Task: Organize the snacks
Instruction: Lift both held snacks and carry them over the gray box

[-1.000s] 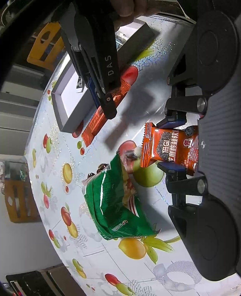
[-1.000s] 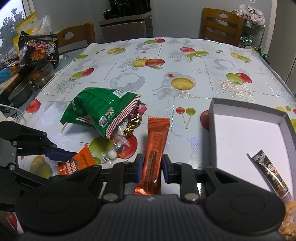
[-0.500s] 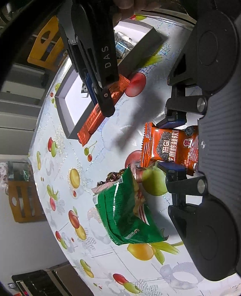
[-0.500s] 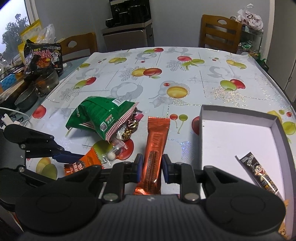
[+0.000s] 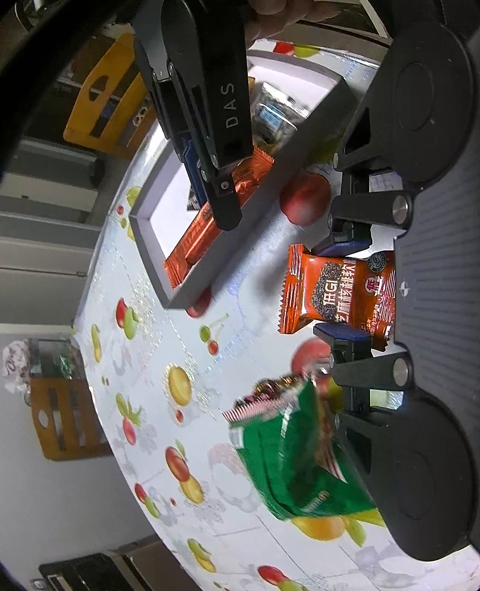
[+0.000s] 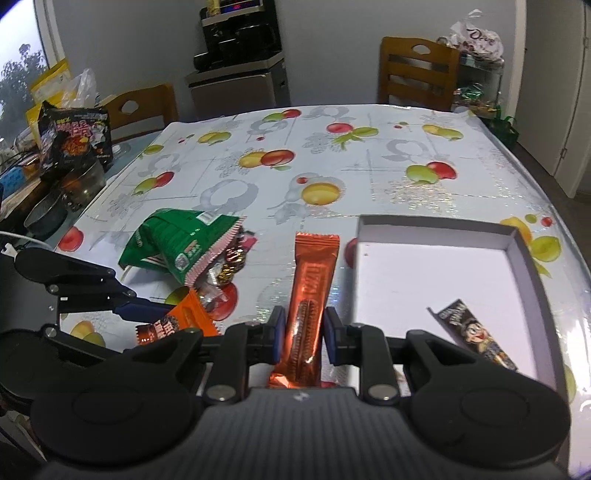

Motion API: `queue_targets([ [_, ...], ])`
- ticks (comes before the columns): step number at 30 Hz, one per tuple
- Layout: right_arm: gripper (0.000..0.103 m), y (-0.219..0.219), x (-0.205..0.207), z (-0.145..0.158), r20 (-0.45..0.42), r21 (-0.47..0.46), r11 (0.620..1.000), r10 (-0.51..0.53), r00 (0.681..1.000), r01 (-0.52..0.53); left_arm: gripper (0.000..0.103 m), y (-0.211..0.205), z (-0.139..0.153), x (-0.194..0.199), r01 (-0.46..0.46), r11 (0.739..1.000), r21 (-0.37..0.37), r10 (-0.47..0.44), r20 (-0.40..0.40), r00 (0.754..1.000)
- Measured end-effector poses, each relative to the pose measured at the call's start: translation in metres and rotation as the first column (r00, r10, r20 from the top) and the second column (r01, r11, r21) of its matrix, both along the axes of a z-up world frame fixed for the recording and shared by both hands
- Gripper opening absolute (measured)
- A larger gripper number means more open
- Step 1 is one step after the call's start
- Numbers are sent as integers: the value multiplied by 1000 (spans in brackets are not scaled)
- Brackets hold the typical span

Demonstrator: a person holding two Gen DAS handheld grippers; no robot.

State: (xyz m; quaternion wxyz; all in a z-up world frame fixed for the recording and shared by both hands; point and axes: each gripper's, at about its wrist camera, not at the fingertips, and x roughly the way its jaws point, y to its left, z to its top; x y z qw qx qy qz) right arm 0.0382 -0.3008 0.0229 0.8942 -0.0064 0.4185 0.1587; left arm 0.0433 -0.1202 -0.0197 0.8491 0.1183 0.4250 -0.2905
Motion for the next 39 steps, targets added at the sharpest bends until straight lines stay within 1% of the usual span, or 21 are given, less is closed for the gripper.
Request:
queue_targets([
  [15, 21, -53, -10, 7, 11, 4, 995, -104, 995, 104, 38, -49, 9, 6, 98, 995, -15, -97, 37, 995],
  [39, 21, -98, -12, 5, 1, 8, 980, -197, 980, 197, 39, -98, 8, 14, 206, 979, -5, -206, 42, 978],
])
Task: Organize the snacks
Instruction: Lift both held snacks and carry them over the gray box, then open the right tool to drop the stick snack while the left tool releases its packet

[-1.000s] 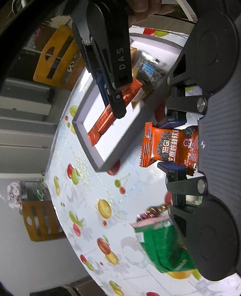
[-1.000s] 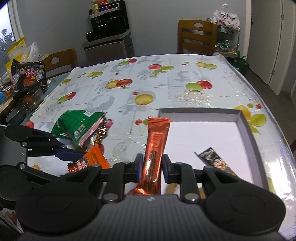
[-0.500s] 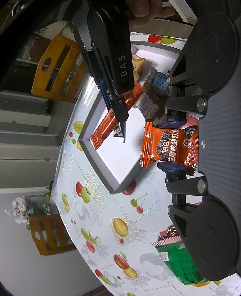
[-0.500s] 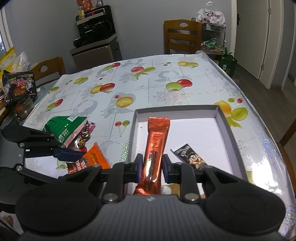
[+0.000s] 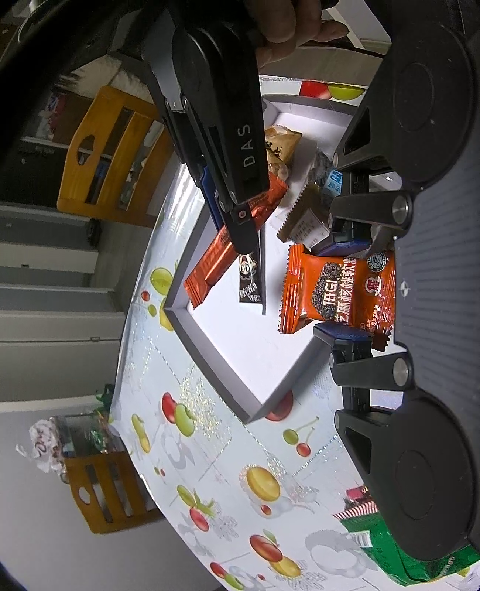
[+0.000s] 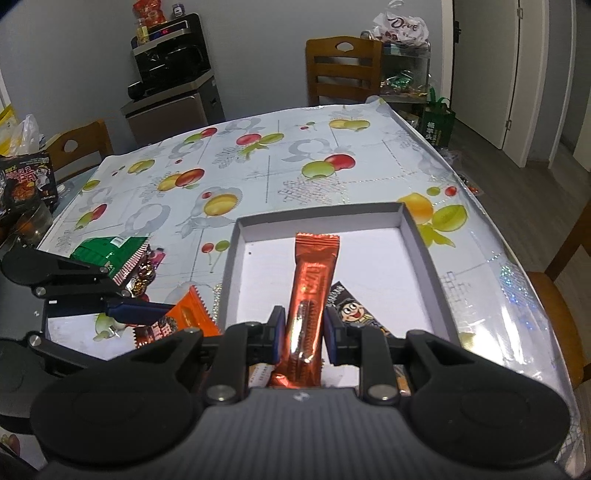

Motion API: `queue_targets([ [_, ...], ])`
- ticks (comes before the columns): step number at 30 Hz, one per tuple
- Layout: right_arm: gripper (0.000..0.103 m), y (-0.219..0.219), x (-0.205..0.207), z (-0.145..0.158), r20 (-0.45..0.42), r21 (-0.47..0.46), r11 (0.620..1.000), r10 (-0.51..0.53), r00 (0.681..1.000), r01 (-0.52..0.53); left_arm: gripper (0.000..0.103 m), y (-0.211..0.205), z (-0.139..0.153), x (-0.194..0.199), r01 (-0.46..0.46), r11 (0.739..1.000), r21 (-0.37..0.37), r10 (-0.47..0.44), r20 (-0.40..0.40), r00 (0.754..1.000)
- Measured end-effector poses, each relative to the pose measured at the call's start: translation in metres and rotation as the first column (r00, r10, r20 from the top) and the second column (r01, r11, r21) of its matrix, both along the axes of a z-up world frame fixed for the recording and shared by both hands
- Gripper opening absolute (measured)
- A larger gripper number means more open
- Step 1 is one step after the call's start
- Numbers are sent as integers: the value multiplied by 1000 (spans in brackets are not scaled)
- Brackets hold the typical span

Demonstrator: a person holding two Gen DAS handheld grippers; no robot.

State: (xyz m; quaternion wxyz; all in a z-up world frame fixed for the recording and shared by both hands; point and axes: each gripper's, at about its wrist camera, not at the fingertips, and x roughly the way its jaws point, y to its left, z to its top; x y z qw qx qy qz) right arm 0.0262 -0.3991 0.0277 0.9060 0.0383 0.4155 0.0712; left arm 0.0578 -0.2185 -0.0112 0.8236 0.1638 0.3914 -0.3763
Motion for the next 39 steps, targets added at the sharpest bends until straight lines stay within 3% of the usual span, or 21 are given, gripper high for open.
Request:
queue_targets([
  [39, 21, -36, -11, -15, -80, -30, 997, -68, 994, 66, 39, -45, -15, 7, 106, 994, -8, -106, -42, 993],
])
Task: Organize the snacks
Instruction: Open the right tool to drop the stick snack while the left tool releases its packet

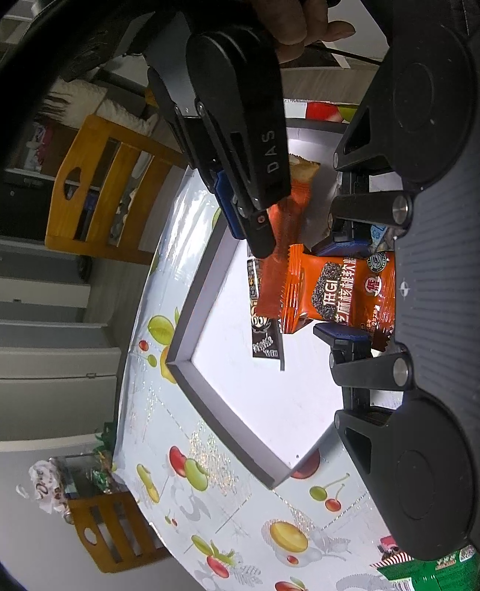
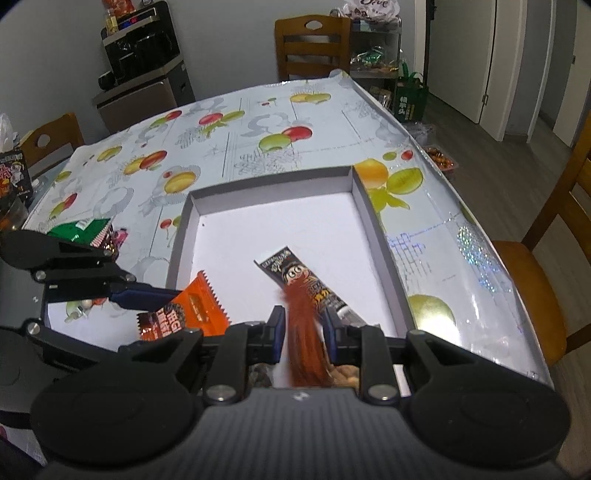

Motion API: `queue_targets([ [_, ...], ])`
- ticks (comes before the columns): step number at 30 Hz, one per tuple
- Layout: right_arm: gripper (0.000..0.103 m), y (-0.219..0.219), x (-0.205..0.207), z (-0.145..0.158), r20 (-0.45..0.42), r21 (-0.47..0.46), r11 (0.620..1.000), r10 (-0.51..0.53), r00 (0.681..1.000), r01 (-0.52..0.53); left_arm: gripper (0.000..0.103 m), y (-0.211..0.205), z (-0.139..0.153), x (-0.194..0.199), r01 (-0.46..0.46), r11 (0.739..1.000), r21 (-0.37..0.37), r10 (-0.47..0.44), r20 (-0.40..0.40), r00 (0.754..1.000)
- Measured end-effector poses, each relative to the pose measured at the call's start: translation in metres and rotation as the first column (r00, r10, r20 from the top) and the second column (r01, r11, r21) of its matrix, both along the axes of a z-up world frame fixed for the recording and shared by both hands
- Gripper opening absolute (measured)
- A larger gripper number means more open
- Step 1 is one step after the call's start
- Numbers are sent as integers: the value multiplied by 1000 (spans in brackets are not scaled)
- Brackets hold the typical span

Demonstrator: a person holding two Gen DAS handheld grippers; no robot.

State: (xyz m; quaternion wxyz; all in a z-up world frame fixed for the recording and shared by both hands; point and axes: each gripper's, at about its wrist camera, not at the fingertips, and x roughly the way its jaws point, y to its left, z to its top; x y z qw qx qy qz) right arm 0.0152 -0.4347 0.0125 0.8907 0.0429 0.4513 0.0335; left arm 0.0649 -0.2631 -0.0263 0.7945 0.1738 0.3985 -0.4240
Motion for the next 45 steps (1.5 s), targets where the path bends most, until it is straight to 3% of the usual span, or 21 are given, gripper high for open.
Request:
queue_targets([
  [21, 21, -15, -3, 1, 1, 0, 1000, -20, 1000, 20, 43, -16, -1, -3, 12, 1000, 3, -12, 12, 1000],
  [28, 21, -21, 1, 3, 15, 11, 1000, -28, 999, 28, 50, -14, 8, -4, -4, 1000, -8, 4, 64, 998],
  [36, 22, -10, 9, 5, 22, 24, 1000, 3, 1000, -4, 53, 1, 13, -2, -59, 998, -15, 60, 70, 996],
  [45, 37, 18, 16, 7, 25, 47, 996, 79, 997, -80, 65, 32, 19, -4, -151, 988, -15, 152, 86, 985],
])
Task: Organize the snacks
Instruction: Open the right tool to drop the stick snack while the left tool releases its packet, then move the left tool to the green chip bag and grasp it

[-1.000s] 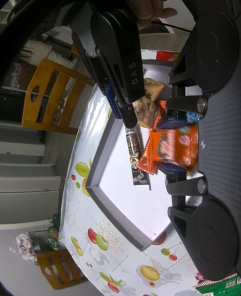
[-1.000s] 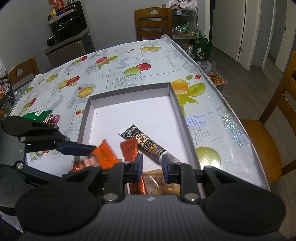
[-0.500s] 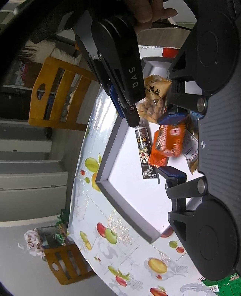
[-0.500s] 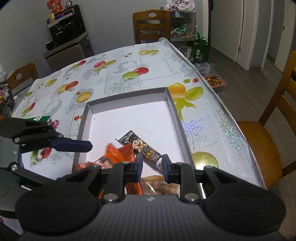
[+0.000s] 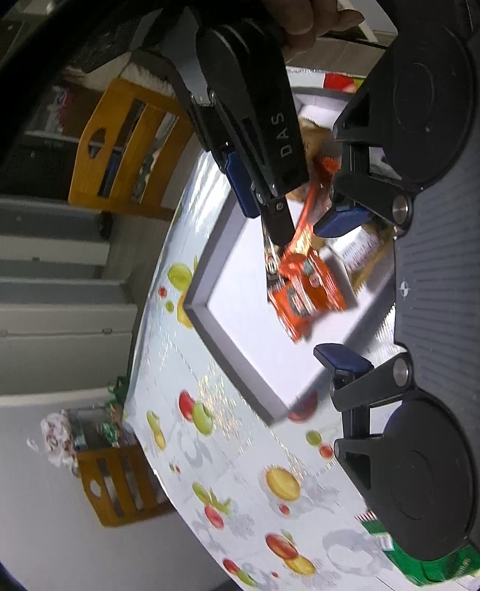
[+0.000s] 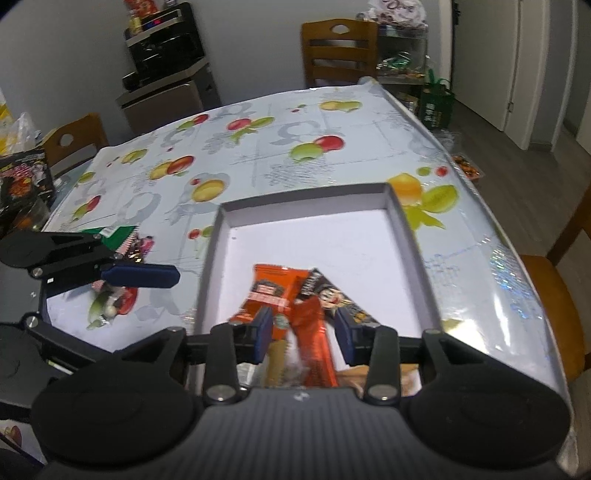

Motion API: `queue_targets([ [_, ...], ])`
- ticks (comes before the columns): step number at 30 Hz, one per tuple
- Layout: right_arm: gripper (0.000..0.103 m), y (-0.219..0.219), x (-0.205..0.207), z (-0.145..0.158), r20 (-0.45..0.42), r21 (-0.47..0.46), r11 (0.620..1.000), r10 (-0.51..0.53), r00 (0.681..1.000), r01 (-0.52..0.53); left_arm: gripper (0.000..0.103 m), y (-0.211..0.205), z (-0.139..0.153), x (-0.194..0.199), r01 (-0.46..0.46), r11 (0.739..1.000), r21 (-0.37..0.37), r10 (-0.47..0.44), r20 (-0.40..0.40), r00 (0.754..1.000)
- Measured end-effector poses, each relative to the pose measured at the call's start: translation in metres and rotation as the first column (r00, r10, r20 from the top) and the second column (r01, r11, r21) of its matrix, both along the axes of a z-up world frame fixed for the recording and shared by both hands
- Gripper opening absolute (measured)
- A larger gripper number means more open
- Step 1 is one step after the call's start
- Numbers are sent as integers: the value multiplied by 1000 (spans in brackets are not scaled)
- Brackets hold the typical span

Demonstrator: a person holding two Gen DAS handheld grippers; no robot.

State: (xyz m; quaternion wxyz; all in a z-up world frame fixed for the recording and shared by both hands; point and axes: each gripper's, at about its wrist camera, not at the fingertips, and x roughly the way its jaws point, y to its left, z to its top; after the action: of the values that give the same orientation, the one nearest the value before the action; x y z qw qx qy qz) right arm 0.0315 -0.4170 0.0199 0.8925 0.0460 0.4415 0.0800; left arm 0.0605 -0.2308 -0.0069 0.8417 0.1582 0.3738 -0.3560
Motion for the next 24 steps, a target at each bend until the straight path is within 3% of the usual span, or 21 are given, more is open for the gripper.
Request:
queue_targets([
  [9, 44, 35, 9, 5, 11, 10, 997, 80, 997, -80, 70, 43, 8, 0, -114, 993, 9, 114, 23, 993],
  [24, 53, 91, 16, 4, 11, 14, 985, 172, 985, -172, 79, 113, 16, 0, -269, 963, 32, 266, 71, 961],
])
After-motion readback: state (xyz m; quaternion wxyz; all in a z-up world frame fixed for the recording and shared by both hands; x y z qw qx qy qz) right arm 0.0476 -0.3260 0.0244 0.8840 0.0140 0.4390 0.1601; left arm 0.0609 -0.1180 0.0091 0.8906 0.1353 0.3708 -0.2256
